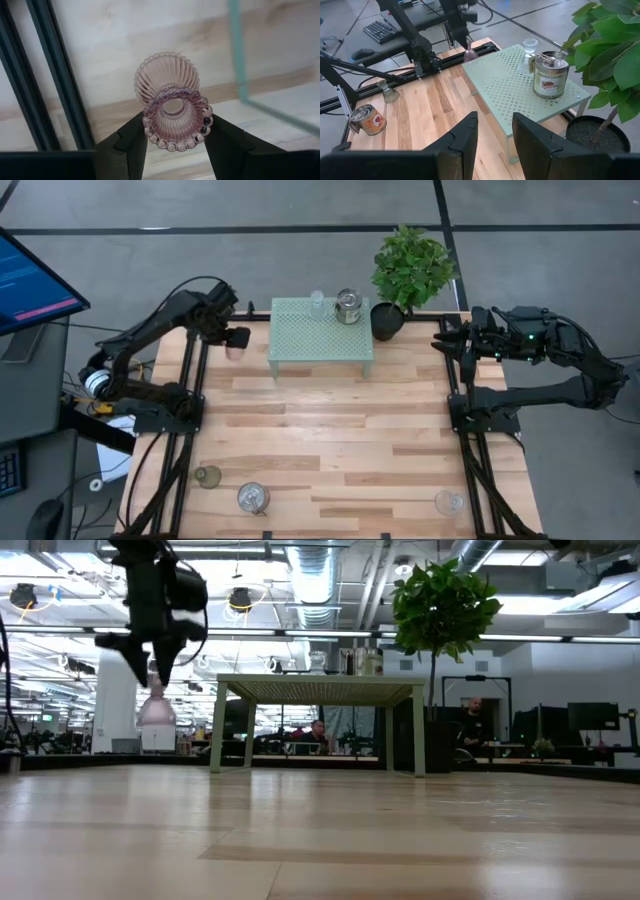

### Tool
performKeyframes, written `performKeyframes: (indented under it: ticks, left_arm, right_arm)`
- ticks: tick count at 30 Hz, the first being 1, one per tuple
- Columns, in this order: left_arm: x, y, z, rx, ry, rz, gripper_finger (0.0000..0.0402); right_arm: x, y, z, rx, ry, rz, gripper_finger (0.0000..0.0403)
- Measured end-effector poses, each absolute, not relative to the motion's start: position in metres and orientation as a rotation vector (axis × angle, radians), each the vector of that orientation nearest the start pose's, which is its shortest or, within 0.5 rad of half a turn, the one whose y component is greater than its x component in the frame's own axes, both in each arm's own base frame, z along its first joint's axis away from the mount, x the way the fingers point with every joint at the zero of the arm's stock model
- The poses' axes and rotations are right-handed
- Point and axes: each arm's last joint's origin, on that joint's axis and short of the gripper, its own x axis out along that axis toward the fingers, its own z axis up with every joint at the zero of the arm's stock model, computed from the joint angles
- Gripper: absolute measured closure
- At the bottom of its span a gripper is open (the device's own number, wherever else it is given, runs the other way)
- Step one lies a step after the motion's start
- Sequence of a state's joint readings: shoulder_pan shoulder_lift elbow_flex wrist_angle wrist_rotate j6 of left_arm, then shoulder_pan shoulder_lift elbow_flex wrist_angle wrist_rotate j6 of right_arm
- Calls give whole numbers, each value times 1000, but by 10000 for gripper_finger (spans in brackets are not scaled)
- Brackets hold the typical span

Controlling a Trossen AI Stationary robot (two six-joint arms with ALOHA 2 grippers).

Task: Pick & Place candle stick holders
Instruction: Put the top pink vase on the shelf

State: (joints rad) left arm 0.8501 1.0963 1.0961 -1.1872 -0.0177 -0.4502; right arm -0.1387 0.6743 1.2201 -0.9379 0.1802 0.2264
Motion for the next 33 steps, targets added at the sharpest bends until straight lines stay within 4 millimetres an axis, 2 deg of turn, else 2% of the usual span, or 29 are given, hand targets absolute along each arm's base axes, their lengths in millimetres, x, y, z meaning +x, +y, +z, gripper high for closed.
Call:
performKeyframes:
  ticks: [9,17,22,33]
  left_arm:
    - [119,132,366,-809,746,999,237]
    - [126,131,397,-788,646,971,237]
    - [146,142,405,-762,636,944,237]
    - [208,172,420,-661,683,856,237]
  right_arm:
    - [79,-16,410,213,356,-358,289]
    - [79,-16,410,213,356,-358,289]
    - [79,-16,410,198,359,-355,289]
    - [80,-16,410,203,361,-330,289]
